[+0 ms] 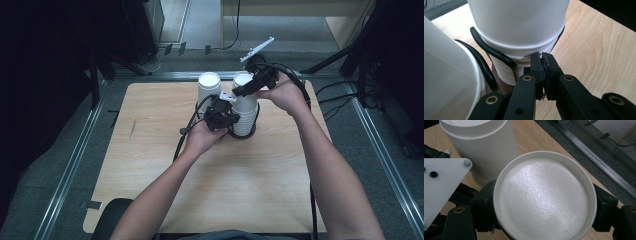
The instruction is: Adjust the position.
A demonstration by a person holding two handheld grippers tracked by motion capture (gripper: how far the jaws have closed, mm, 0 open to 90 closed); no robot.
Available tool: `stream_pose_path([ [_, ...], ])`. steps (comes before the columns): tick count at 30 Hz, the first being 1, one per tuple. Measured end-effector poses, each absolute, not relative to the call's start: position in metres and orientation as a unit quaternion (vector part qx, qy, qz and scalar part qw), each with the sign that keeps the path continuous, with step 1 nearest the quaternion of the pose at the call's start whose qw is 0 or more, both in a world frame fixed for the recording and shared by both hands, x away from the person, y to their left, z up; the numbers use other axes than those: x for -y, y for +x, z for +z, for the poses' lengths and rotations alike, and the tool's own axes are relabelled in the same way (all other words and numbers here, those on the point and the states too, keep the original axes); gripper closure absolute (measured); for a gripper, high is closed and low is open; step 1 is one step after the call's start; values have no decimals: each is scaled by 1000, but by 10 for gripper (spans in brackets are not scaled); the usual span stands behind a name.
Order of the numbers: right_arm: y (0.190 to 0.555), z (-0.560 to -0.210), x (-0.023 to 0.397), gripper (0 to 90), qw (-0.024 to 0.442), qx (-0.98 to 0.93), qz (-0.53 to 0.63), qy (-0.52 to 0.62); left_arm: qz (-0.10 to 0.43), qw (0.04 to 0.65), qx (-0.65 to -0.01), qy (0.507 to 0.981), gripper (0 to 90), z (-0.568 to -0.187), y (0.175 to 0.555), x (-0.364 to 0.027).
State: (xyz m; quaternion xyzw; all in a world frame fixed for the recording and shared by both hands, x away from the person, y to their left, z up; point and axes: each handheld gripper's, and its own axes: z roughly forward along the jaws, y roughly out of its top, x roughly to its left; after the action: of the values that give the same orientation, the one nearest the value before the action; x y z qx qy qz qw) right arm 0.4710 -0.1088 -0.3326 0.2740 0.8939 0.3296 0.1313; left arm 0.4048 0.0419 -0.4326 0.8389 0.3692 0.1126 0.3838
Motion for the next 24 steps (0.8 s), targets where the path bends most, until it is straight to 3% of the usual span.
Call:
stream_pose_path([
  [24,470,-331,107,242,133,-892,323,286,127,376,-366,842,876,-432,404,-40],
])
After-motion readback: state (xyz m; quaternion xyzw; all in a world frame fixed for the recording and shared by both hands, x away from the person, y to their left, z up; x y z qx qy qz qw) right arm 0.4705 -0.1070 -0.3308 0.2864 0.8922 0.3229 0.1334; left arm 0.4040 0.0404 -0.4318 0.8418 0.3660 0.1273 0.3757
